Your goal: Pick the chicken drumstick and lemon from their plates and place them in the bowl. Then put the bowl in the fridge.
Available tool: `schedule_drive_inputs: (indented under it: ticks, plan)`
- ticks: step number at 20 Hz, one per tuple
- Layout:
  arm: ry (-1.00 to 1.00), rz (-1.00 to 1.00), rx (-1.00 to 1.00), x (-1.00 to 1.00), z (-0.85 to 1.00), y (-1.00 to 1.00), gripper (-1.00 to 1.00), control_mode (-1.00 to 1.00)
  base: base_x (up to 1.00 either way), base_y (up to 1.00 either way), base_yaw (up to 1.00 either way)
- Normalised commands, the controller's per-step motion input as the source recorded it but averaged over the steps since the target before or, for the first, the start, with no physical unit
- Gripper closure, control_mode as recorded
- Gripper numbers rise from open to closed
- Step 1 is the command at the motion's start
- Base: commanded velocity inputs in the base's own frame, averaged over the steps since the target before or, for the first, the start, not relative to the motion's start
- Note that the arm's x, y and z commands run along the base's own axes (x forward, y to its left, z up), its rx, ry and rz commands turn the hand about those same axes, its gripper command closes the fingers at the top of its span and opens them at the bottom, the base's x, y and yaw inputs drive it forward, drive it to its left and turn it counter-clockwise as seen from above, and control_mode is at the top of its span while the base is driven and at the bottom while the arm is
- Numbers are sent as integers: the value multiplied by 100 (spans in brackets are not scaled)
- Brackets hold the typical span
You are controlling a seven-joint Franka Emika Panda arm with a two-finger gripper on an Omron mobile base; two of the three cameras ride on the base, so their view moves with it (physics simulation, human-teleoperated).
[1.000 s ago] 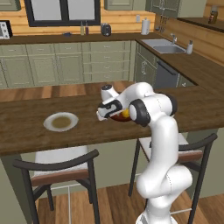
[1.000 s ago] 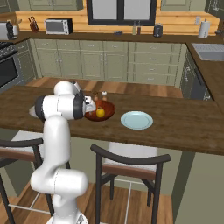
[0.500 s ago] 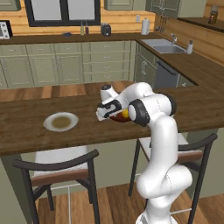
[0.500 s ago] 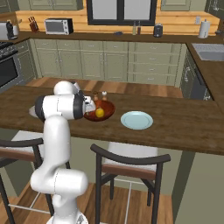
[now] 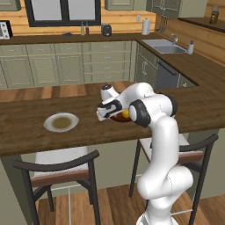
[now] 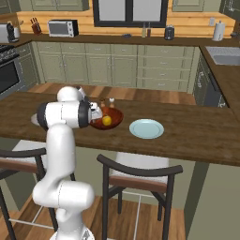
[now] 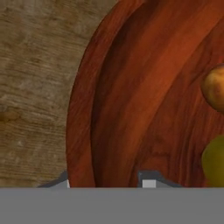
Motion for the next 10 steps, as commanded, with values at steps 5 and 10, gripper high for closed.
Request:
schedule_drive_inputs:
  ticks: [5,10]
  plan:
    - [0,3,-2,0,65,0,100,-100,0,0,0]
    - [0,6,-6,0,63,-1,100,-100,0,0,0]
